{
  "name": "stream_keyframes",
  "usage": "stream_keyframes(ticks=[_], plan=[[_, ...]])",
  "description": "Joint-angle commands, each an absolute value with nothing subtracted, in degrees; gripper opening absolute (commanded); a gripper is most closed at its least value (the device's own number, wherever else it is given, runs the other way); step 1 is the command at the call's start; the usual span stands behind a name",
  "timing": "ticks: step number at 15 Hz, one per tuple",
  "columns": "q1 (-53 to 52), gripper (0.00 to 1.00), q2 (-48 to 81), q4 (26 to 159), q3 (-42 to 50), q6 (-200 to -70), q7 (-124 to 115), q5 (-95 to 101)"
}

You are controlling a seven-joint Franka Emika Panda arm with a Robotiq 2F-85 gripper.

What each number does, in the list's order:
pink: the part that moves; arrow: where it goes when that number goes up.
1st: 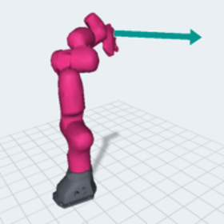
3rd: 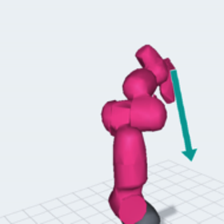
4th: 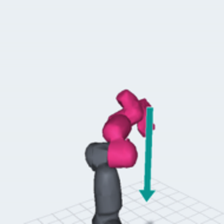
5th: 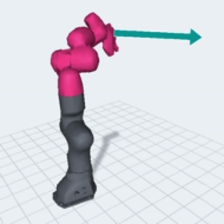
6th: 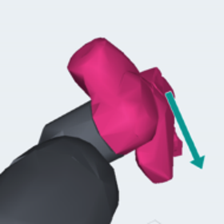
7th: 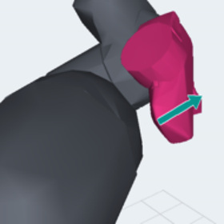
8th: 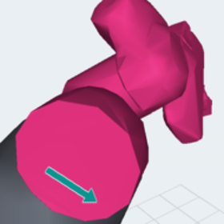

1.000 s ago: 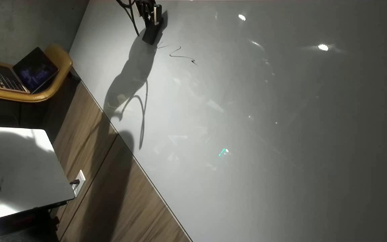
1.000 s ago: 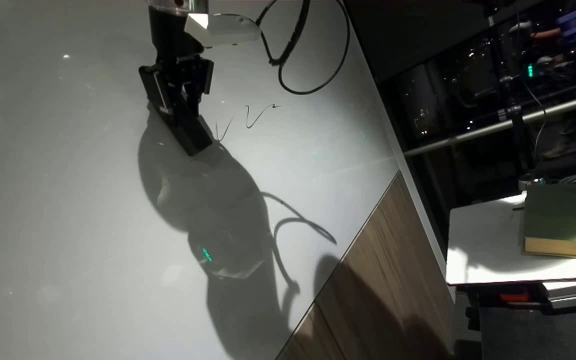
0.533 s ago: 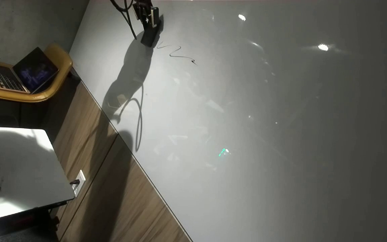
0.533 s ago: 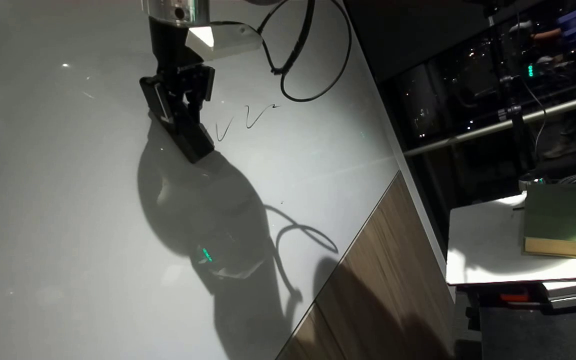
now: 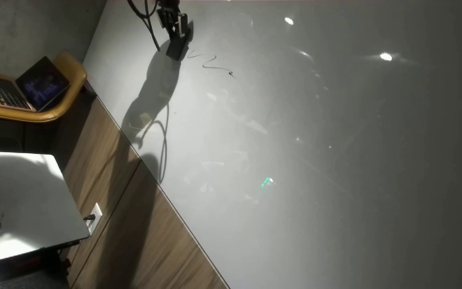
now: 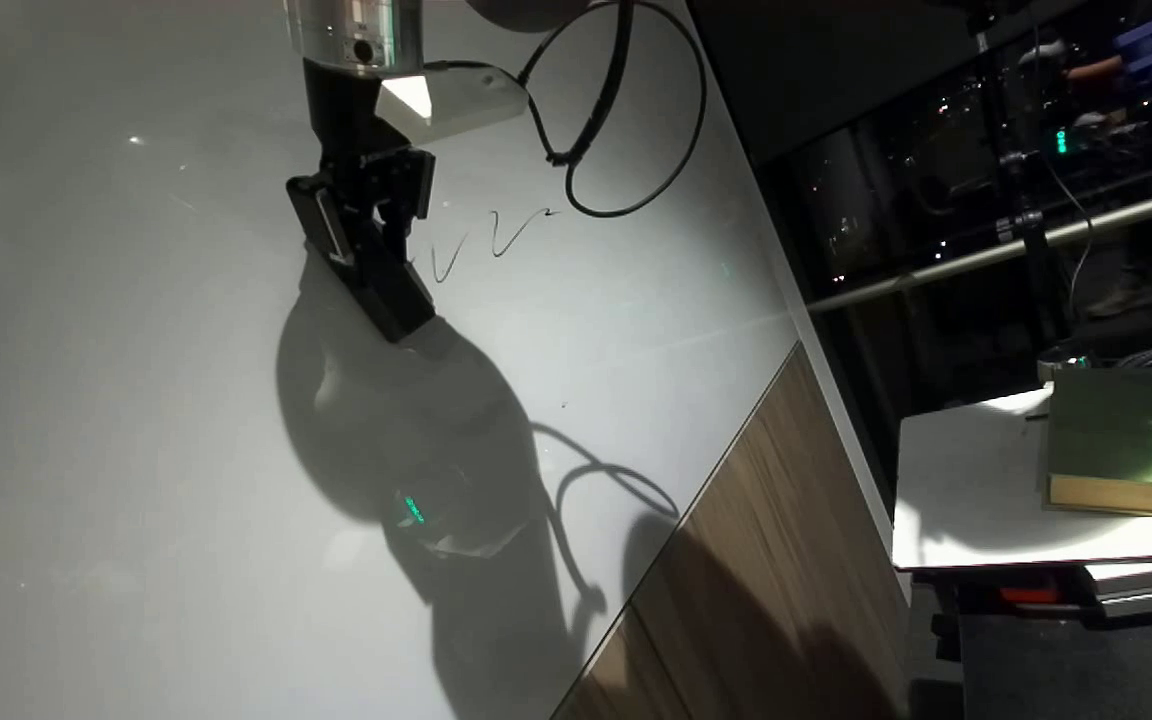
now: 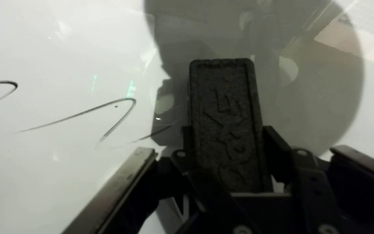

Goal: Use the eraser to wipe the whiteboard.

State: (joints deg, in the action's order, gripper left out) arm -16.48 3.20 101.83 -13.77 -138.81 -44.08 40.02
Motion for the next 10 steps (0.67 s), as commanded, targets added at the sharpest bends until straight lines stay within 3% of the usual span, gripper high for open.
stream_keyframes(ticks=[1,10], plan=[[-14.6,0.29,7.7,98.2,-11.6,-141.3,-43.6,42.6],[-11.8,0.29,3.6,103.0,-8.9,-141.1,-43.4,43.4]])
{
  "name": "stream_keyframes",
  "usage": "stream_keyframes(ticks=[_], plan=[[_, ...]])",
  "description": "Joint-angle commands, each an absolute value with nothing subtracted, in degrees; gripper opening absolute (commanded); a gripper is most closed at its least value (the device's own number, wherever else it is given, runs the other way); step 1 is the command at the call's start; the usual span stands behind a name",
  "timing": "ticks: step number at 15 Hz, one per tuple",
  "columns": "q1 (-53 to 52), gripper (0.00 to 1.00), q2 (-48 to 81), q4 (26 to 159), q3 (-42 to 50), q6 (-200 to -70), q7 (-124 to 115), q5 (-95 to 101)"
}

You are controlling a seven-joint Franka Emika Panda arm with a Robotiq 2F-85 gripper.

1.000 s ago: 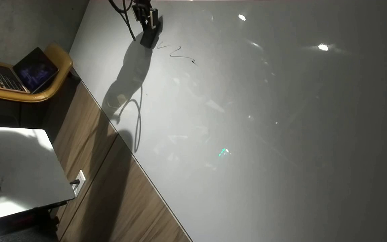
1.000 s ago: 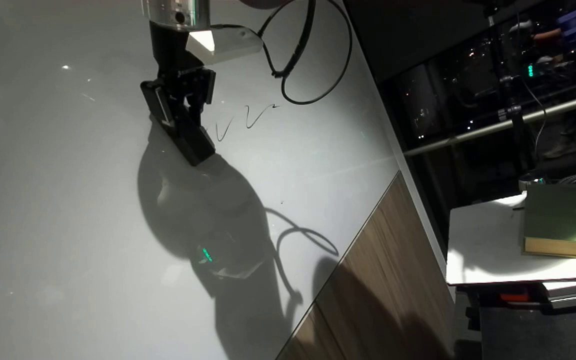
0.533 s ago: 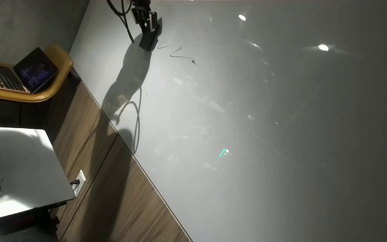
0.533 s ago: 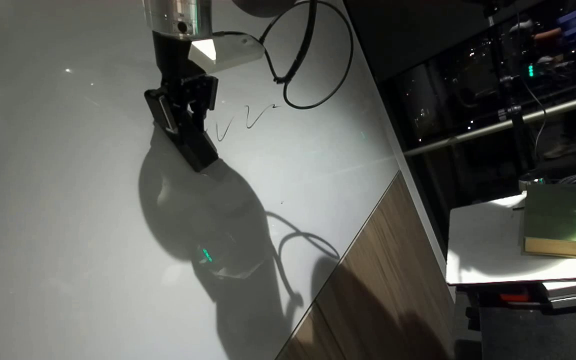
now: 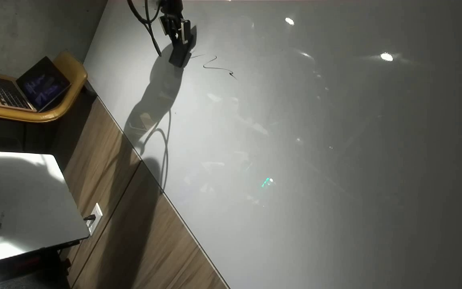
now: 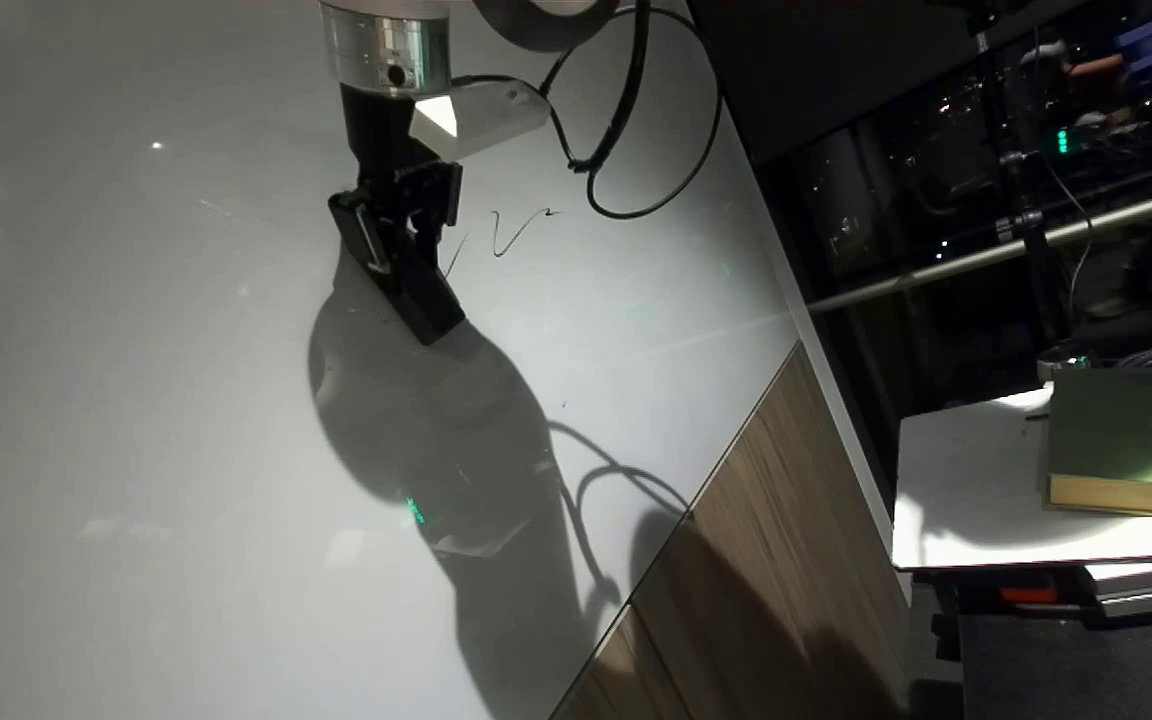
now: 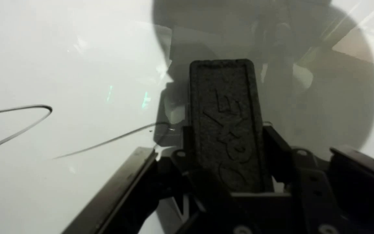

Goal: Use the eraser to wipe the whiteboard.

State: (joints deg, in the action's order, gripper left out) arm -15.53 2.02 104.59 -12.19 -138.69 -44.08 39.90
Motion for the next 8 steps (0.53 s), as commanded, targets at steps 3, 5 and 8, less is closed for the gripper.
stream_keyframes(ticks=[3,5,8], plan=[[-10.3,0.29,1.8,105.7,-8.1,-141.1,-43.8,43.7],[-9.0,0.29,0.9,107.2,-7.6,-141.3,-43.9,43.9],[-6.8,0.29,-0.2,109.1,-6.6,-141.6,-43.5,43.9]])
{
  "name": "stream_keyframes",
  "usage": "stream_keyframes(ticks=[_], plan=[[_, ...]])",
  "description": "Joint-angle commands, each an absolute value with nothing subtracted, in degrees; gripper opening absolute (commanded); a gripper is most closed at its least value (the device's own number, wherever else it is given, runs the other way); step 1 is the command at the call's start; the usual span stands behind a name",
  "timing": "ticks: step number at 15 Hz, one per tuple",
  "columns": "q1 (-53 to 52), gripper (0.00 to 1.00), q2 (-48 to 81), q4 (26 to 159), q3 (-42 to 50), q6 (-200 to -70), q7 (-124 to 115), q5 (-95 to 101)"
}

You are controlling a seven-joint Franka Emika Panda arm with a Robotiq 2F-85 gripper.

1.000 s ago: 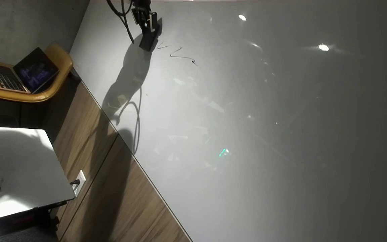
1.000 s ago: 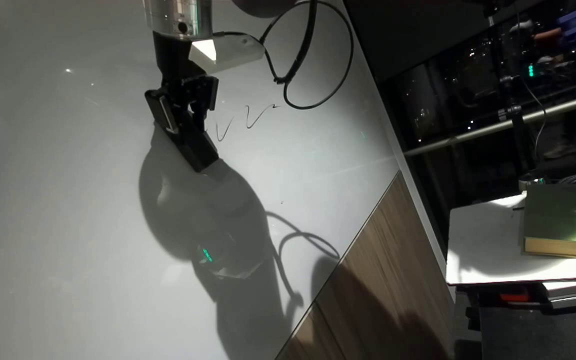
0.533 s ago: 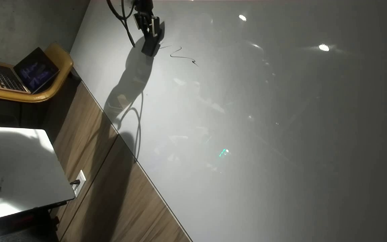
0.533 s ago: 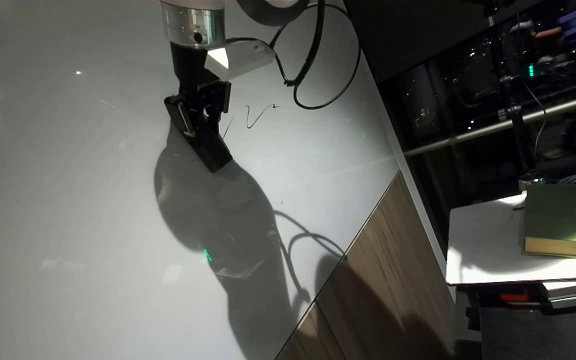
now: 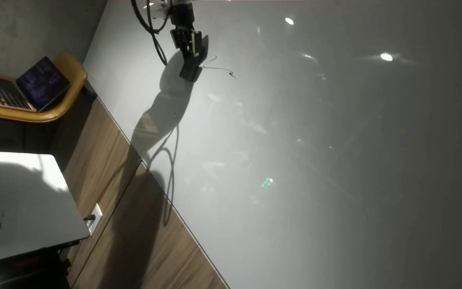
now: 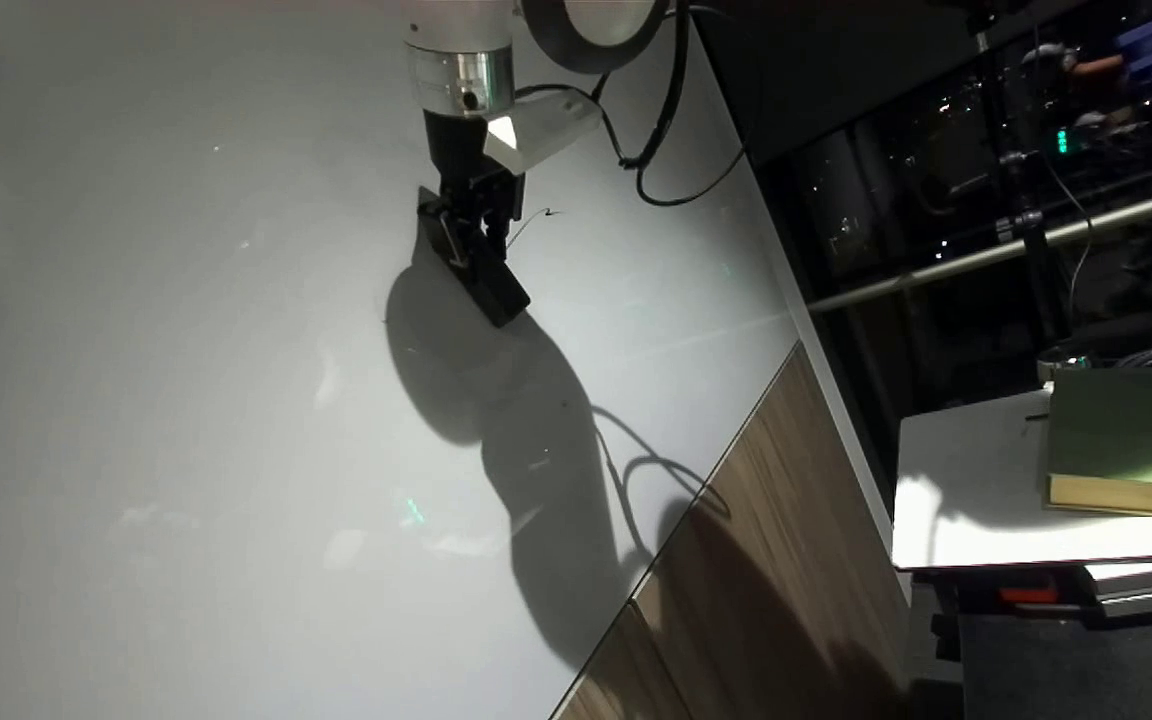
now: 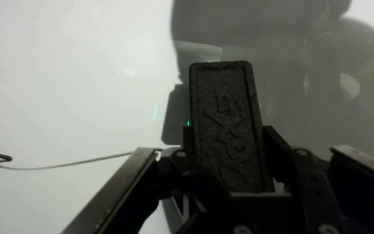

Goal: Use the eraser to wipe the whiteboard.

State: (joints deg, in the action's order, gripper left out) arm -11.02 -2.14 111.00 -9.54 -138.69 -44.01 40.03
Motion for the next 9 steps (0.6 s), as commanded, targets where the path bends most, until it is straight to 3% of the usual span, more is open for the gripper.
stream_keyframes(ticks=[1,9], plan=[[-6.0,0.29,-0.4,109.7,-6.2,-141.6,-43.4,44.1],[0.4,0.29,-1.4,111.5,-2.4,-141.8,-43.7,45.3]])
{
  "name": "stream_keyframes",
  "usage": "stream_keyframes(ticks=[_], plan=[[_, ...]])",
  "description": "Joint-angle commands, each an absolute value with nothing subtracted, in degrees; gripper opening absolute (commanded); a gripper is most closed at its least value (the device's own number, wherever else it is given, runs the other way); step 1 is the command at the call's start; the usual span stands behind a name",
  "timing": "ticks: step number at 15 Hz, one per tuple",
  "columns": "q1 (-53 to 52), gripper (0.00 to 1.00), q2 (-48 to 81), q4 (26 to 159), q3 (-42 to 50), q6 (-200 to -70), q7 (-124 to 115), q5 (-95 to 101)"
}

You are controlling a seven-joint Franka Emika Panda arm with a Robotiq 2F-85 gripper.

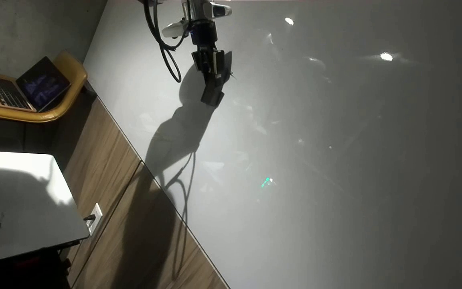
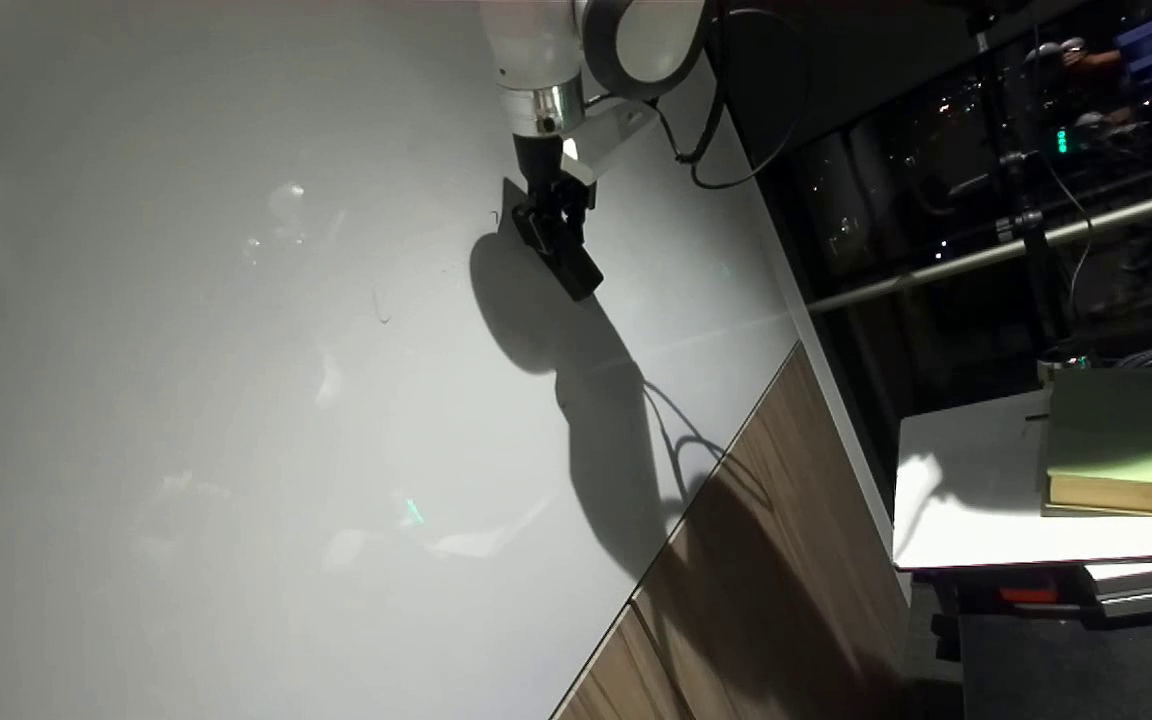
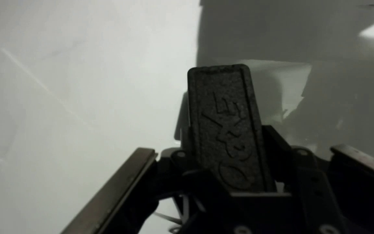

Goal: Use the eraser to wipe the whiteboard.

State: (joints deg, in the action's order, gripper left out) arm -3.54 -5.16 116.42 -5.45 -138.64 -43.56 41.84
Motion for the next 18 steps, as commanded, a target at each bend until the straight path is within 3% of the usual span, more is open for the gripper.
stream_keyframes(ticks=[1,9,18], plan=[[1.2,0.29,-1.3,111.3,-1.8,-142.0,-43.3,45.0],[3.4,0.29,2.0,103.0,1.4,-137.7,-33.3,33.6],[-3.2,0.29,-1.3,100.2,-6.5,-127.8,-35.3,26.9]])
